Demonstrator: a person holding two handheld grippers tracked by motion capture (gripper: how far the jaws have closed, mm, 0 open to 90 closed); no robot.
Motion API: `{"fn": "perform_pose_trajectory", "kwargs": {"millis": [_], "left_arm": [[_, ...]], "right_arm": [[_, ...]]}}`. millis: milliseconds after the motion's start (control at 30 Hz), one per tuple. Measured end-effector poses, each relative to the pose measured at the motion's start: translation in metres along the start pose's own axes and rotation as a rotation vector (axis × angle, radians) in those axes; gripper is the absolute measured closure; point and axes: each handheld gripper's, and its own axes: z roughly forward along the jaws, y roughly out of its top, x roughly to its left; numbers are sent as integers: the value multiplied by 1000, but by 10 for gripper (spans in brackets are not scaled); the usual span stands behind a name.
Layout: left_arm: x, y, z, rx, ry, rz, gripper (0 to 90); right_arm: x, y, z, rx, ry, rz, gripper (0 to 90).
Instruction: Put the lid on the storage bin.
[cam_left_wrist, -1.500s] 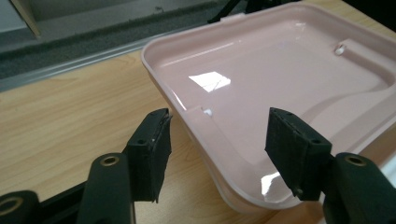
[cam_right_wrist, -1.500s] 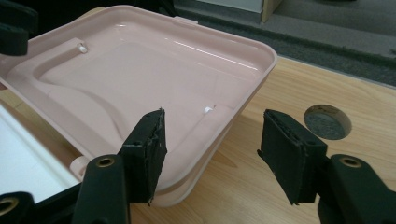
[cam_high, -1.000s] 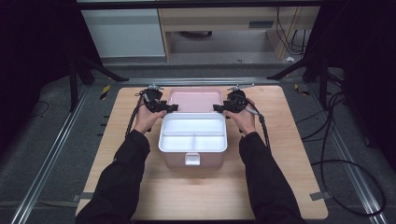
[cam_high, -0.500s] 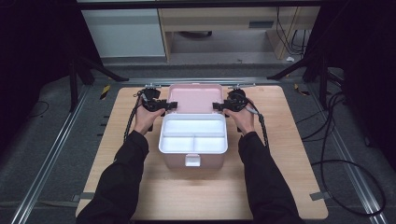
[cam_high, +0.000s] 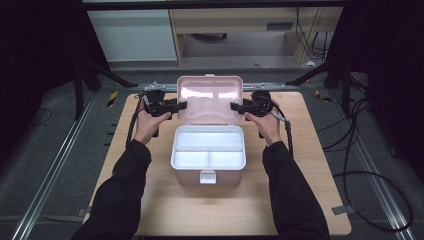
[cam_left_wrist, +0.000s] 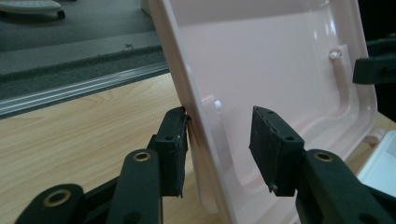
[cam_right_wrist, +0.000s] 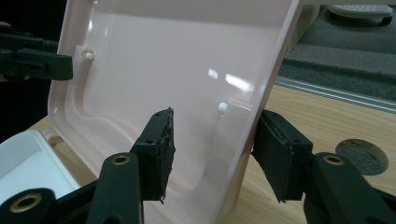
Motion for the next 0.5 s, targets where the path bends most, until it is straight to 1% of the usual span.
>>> {"fn": "perform_pose_trajectory", "kwargs": {"millis": [100,133,167,200,233,267,300,333,367,400,433,467,500], "left_arm": [[-7,3,-10,19,-2,34,579],[-7,3,-10,19,-2,34,589],[-12,4,-17,27,1,61,595],[-14,4,-20,24,2,68,604],[-16,5,-23,21,3,72,620],[-16,5,-23,21,3,72,630],[-19,6,-29,11,-6,75,631],[-19,6,-29,11,-6,75,631],[-23,8,-33,7,-7,89,627],[-23,8,-33,7,-7,89,625],[-29,10,-37,9,-3,111,621],[-29,10,-37,9,-3,111,619],[-32,10,-39,13,-1,126,620]], "right_arm": [[7,3,-8,13,-9,-40,492],[10,4,-11,19,-12,-51,502],[12,5,-14,23,-16,-62,514],[14,6,-17,25,-20,-71,532],[16,7,-20,25,-23,-78,557],[16,7,-20,25,-23,-78,557],[19,10,-26,17,-27,-86,596],[19,10,-26,17,-27,-86,596],[21,12,-31,3,-26,-88,611],[21,12,-31,3,-26,-88,611],[25,15,-36,2,-26,-102,609],[25,15,-36,2,-26,-102,609],[30,17,-41,0,-24,-115,607]]}}
